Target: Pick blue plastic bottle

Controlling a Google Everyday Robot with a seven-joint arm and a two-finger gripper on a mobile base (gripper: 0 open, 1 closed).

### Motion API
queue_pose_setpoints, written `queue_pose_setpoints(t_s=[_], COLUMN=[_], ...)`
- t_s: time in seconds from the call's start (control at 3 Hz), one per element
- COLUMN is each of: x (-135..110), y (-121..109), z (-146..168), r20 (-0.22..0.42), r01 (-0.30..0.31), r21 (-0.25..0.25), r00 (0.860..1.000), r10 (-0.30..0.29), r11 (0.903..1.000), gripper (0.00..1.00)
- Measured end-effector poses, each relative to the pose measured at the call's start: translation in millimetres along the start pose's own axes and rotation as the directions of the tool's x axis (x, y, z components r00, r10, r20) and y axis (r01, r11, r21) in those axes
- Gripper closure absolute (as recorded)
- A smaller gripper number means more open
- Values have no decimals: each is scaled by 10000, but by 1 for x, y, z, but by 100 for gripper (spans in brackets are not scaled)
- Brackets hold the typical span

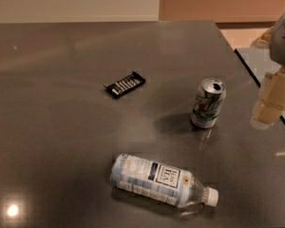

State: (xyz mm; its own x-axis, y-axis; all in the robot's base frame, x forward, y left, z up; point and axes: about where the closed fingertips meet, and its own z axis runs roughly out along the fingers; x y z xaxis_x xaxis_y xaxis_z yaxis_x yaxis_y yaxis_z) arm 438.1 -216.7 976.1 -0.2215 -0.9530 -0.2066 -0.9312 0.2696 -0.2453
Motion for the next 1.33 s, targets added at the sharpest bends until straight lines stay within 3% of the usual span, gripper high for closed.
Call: queue_pose_setpoints(t_s=[0.67, 1.0, 1.33], x=[-1, -22, -28], y=[0, 39, 47], z=[-1, 4, 4], r20=[7, -21, -18], r01=[-6, 41, 66], r21=[19, -285, -329], r00=[10000, 10000, 10000], r10=[6, -41, -67], r11=[10000, 9996, 9994], gripper=[0, 0, 0])
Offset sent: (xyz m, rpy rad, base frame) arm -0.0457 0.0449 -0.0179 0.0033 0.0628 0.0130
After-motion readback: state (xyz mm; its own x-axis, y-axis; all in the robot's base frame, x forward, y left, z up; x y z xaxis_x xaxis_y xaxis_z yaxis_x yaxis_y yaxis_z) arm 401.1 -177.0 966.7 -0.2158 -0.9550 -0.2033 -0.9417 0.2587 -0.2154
